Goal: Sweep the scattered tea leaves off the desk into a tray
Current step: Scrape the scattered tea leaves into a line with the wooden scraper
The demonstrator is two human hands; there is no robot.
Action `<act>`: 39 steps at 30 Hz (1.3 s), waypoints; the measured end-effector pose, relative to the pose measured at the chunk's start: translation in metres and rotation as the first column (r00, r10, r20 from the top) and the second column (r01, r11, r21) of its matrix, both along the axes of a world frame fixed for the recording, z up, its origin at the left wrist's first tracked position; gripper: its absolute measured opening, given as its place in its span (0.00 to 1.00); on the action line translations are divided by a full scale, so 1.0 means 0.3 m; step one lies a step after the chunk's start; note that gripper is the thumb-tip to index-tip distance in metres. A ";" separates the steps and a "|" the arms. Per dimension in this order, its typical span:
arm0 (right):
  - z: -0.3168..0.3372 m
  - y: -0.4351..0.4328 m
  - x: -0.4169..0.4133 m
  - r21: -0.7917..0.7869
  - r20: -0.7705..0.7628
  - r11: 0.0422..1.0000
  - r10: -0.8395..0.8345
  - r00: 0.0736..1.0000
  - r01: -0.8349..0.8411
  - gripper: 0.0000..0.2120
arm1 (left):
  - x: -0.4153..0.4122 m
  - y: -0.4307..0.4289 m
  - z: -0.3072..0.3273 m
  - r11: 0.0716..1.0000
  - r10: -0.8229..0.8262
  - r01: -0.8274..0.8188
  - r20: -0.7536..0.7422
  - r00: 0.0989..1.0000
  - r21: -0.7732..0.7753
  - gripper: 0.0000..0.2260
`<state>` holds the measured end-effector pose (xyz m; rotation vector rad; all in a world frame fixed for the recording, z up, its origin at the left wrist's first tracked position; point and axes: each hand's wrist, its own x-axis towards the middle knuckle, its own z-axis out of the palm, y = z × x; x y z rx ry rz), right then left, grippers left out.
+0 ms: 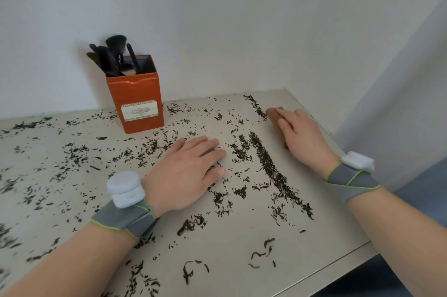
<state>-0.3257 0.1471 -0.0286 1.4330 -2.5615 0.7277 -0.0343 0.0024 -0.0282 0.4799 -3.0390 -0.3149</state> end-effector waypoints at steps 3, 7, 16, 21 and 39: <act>0.022 -0.033 -0.088 0.029 -0.018 0.997 -0.074 0.997 0.074 0.19 | -0.004 -0.003 -0.006 1.000 0.001 -0.001 0.000 1.000 -0.006 0.26; 0.016 -0.087 -0.170 0.130 -0.027 0.983 -0.127 0.991 0.130 0.19 | -0.002 -0.003 -0.011 1.000 0.002 -0.002 -0.011 1.000 -0.003 0.26; -0.043 -0.145 -0.028 0.137 -0.111 0.990 -0.023 0.994 0.038 0.20 | -0.001 0.000 -0.012 1.000 -0.003 0.003 -0.019 1.000 0.009 0.26; -0.038 -0.107 0.076 0.141 -0.128 0.989 0.073 0.989 -0.054 0.21 | -0.002 0.000 -0.011 1.000 -0.002 0.002 -0.012 1.000 0.001 0.26; 0.018 -0.245 -0.227 0.147 -0.008 0.985 -0.090 0.996 0.090 0.20 | -0.001 -0.007 -0.023 1.000 -0.004 0.004 -0.028 1.000 -0.006 0.26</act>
